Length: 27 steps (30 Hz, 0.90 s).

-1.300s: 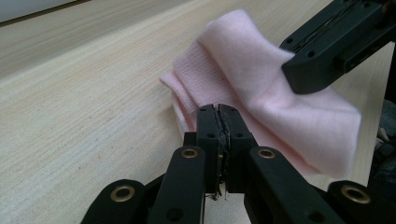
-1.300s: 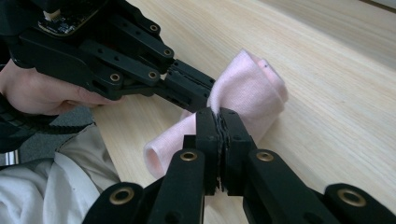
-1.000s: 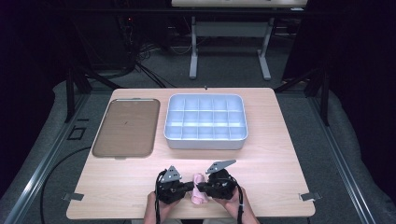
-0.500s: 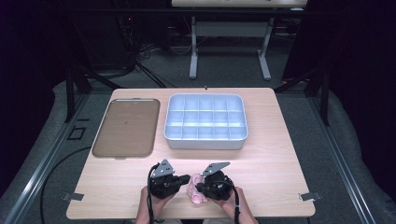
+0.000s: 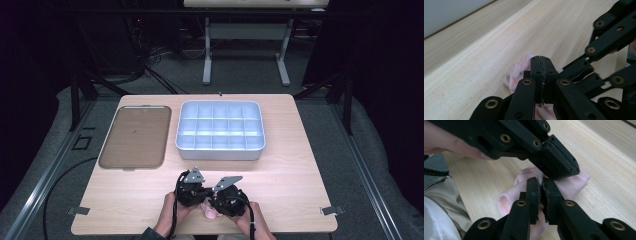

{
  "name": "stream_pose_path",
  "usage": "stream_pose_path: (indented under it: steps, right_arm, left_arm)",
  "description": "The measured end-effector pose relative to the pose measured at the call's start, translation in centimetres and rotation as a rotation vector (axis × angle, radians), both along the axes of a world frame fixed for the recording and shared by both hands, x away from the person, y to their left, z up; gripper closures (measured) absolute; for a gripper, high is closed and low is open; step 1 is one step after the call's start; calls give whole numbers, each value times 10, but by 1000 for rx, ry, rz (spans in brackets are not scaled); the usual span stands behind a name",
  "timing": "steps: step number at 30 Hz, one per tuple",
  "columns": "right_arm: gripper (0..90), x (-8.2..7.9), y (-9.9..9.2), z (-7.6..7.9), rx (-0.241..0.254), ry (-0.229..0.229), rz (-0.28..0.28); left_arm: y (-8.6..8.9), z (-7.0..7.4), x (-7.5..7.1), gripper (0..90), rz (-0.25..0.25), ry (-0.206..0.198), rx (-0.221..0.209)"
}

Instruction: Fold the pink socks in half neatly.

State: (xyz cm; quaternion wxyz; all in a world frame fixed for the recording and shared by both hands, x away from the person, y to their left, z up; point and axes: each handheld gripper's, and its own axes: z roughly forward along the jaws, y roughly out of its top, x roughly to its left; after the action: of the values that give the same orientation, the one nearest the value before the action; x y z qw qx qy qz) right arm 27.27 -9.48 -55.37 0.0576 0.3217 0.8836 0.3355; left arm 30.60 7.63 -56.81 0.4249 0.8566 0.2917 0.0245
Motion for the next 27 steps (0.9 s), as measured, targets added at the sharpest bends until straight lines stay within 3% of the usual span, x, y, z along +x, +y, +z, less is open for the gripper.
stream_pose_path:
  steps: [5,6,7,12,17,19,21,22,24,27]
  right_arm:
    - [792,-13,1,4,-22,-19,14]
    - [793,-17,4,3,-39,-69,-24]
    - [794,-19,5,2,-35,-74,-23]
    - [808,-23,5,-1,-91,-25,16]
    - [803,-23,4,-3,-95,-26,24]
    - [741,-21,1,-2,-68,-7,31]
    - [649,-17,-7,-1,3,44,48]
    - [633,-14,-12,-1,63,72,57]
    - [599,-10,-22,3,107,99,26]
    - [566,-1,-35,4,165,139,-84]
  left_arm:
    - [2,-4,1,899,5,5,-14]
    - [2,-4,1,899,5,7,-16]
    - [3,-4,1,899,5,9,-20]
    - [4,-6,2,900,4,9,-28]
    - [6,-7,1,900,8,10,-37]
    - [6,-7,0,900,11,6,-39]
    - [7,-8,0,900,12,5,-40]
    - [7,-8,0,900,10,3,-38]
    - [7,-8,0,900,15,3,-41]
    - [7,-8,-1,900,17,0,-44]
